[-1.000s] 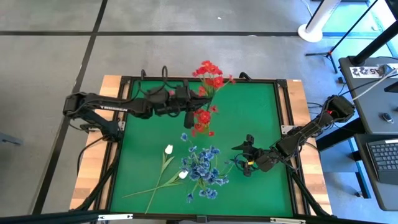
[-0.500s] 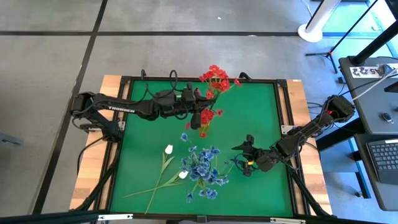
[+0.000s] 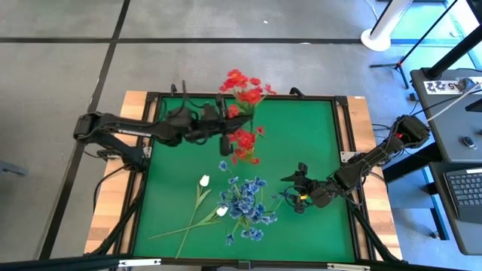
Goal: Sort flowers into vase by color
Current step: Put the orange flowers into the yellow vase
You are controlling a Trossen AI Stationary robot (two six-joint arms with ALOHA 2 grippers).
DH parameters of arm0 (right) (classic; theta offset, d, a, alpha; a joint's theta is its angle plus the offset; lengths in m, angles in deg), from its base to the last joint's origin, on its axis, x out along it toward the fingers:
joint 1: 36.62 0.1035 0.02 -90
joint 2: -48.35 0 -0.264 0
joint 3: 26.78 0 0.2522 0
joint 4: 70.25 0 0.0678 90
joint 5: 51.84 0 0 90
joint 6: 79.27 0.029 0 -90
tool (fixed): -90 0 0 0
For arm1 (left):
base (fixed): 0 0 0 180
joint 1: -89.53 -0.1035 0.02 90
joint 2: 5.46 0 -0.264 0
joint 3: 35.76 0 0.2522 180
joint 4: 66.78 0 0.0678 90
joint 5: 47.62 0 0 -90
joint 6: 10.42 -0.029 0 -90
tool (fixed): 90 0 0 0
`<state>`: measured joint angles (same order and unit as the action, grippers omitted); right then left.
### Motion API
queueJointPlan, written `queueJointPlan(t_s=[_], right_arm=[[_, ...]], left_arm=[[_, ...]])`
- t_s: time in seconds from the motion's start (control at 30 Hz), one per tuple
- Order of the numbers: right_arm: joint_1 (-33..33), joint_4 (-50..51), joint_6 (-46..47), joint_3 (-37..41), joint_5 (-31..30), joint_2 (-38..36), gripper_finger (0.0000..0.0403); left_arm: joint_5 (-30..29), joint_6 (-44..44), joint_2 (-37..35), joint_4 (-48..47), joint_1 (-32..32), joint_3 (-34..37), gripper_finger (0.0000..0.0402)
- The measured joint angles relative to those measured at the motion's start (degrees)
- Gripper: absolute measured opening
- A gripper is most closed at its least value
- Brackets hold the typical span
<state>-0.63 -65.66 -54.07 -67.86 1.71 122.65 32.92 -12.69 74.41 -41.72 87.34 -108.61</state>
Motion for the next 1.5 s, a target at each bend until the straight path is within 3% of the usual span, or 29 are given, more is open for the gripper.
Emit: queueJointPlan(t_s=[0.27, 0.4, 0.5, 0.63, 0.77, 1.07, 1.23, 1.37, 1.5], right_arm=[[0.0, -0.2, 0.0, 0.0, -0.3, 0.0, 0.0243], [0.0, -0.2, 0.0, 0.0, 0.0, 0.0, 0.0243], [0.0, -0.2, 0.0, 0.0, 0.0, 0.0, 0.0243], [0.0, -0.2, -0.2, 0.0, 0.0, 0.0, 0.0243], [0.0, -0.2, -0.1, 0.0, 0.0, 0.0, 0.0243], [0.0, -0.1, -0.1, 0.0, 0.1, 0.0, 0.0243], [0.0, 0.0, -0.1, 0.0, 0.1, 0.0, 0.0243], [0.0, 0.0, -0.2, 0.0, 0.0, 0.0, 0.0243], [0.0, -0.1, -0.2, 0.0, -0.5, 0.0, 0.0243]], left_arm=[[-2.6, -6.7, -5.6, -1.2, 9.4, 0.0, 0.0], [-13.3, -11.6, -8.4, -7.2, 15.1, 0.0, 0.0], [-22.5, -10.3, -9.1, -14.3, 17.8, 0.0, 0.0], [-27.8, -6.3, -8.5, -15.2, 18.8, 3.8, 0.0], [-32.0, -4.3, -9.4, -8.6, 18.8, 10.7, 0.0], [-34.7, -4.1, -10.3, 22.8, 18.6, 31.1, 0.0], [-35.5, 0.3, -9.7, 36.5, 16.8, 40.6, 0.0], [-34.7, 4.3, -8.9, 39.0, 13.9, 43.1, 0.0], [-30.0, 8.8, -6.8, 39.1, 9.5, 43.0, 0.0]])
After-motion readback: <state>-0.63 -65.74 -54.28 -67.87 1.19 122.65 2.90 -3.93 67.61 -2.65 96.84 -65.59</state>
